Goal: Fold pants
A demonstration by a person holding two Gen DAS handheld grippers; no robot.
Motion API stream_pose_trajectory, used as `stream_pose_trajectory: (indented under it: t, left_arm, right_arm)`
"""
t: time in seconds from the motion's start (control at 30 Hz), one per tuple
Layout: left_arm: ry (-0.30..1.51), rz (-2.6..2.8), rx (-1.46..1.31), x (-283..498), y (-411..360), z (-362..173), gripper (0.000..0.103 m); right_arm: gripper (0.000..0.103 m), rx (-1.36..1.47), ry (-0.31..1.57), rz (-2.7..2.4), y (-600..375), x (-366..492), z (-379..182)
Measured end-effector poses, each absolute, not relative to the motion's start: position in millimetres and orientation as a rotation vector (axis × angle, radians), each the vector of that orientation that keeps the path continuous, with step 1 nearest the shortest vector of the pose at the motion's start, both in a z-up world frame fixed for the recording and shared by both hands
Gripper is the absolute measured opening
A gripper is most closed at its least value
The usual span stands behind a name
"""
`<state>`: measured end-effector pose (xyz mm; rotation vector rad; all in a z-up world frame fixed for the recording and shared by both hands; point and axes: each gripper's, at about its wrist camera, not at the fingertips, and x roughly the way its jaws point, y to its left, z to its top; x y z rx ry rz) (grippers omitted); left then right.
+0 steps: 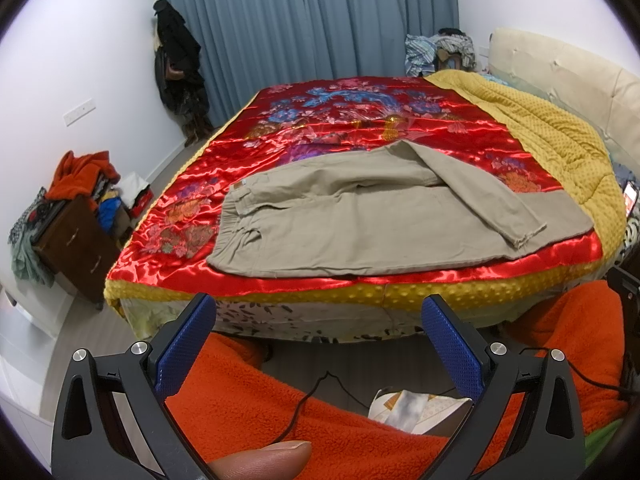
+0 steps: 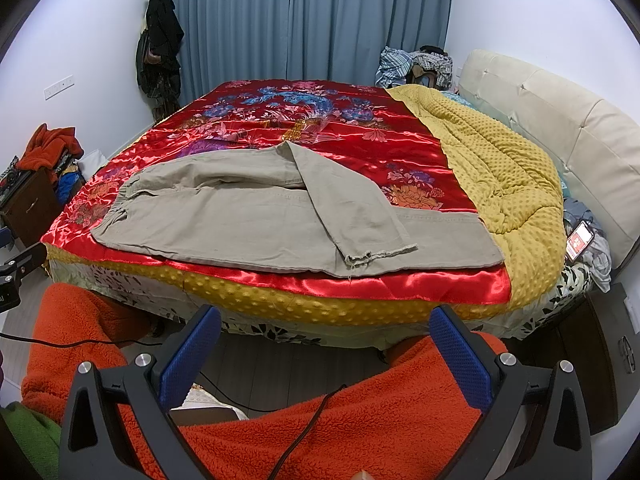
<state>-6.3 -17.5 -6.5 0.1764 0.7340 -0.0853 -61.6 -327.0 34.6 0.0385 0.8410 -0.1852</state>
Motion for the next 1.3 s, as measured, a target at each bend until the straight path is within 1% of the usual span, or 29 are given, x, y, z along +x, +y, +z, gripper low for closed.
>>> stream_pose_trajectory:
  t: [1.3]
  left_arm:
    - [0.731,-0.084,0.181,-6.1,-20.2,-6.3,0.103]
  right_arm:
    - [0.103,0.038,0.843,-0.184,-326.9,-62.6,31.7]
